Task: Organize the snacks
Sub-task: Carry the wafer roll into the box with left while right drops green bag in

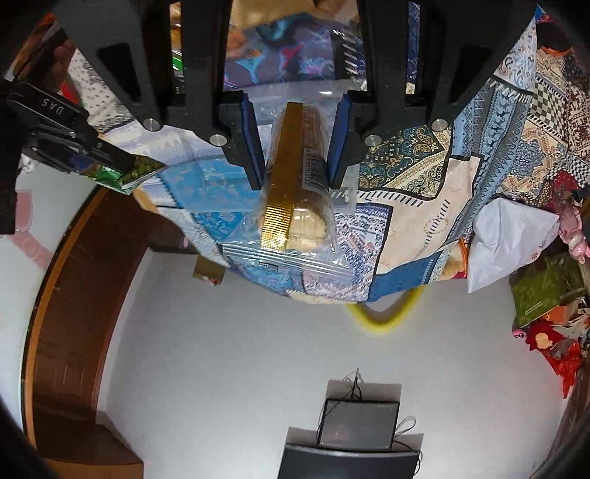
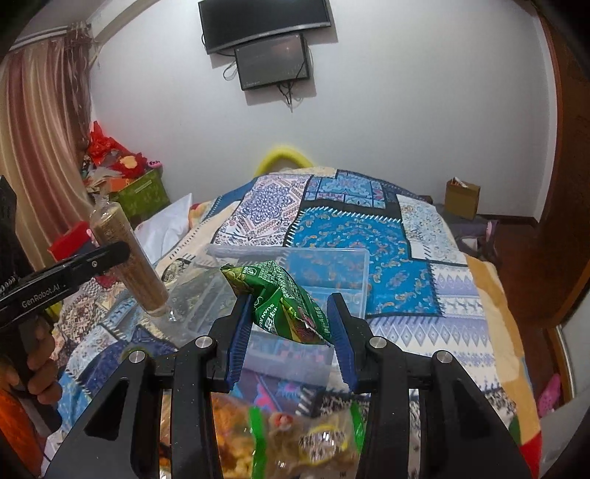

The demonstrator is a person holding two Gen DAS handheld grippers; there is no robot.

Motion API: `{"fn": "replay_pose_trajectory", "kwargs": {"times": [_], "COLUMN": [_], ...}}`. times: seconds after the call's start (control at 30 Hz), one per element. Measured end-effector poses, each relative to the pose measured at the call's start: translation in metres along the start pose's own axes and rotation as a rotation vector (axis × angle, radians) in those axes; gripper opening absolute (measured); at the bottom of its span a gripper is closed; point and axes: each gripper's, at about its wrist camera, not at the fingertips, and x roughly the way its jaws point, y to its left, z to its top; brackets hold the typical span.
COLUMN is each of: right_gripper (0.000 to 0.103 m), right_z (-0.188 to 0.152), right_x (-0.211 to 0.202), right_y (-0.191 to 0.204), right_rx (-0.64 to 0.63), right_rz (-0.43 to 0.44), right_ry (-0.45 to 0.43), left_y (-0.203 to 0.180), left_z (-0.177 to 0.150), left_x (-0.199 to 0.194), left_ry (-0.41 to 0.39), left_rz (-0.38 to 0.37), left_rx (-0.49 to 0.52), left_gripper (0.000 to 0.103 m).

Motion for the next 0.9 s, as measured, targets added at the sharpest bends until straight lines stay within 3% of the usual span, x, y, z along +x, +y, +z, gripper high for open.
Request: {"fn": "replay_pose_trajectory", "kwargs": {"times": [0.43,0.63,0.9], "right_gripper": [0.038,0.038,0.038], "right_z": [-0.009,-0.012,-0.013], "right_x": [0.074,0.09,0.095], "right_y": [-0.008,-0.006,-0.006], "right_rx": [-0.026,-0.061,-0.082], "right_rz": [0.011,-0.011,-0.034], "right_ry": [0.184,0.232,0.255], "left_y": [0.01,0.008,0.002], "left_z": [-0.013,-0.013,-0.009], "left_x": [0.073,0.101,0.118], "left_ry": [0.148,0.208,0.229], "left_rz": [0.024,-0.002,0.009], "left_rx": [0.01,-0.014,-0.015], "left_gripper": [0.034,0.034,0.035]}}
